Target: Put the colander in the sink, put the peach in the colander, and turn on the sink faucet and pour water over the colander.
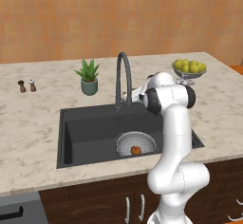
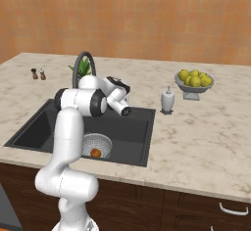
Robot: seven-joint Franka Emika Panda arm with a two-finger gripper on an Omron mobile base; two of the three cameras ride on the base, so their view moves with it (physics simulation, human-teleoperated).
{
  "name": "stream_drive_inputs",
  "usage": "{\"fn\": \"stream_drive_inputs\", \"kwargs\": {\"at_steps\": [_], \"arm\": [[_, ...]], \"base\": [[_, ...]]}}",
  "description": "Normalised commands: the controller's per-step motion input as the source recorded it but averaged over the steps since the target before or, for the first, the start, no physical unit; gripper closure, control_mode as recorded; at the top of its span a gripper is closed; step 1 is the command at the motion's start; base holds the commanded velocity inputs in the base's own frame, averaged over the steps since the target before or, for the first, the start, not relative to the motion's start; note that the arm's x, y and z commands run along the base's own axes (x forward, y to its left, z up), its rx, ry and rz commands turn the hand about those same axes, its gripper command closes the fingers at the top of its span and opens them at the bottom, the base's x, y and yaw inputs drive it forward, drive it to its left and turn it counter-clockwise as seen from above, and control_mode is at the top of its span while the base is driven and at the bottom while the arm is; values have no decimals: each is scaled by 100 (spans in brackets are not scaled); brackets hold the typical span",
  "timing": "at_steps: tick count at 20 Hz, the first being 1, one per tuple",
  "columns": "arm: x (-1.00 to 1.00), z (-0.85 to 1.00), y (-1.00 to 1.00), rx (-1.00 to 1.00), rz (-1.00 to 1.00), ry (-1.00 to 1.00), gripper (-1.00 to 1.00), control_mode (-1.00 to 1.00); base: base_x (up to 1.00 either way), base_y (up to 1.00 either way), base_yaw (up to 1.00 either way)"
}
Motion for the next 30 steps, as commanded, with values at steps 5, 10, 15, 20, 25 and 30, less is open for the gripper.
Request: {"fn": "stream_drive_inputs", "kwargs": {"at_steps": [5,10,15,20,25,30], "arm": [[26,-5,0,0,-8,0,-100,-100],[19,-5,0,0,-9,0,100,-100],[7,-1,-22,0,-13,0,100,-100],[0,-9,-94,0,-17,1,100,-100],[0,-23,-100,5,-12,6,100,-100],[0,-32,-100,11,-6,9,100,-100]], "base": [[0,0,0],[0,0,0],[0,0,0],[0,0,0],[0,0,0],[0,0,0]]}}
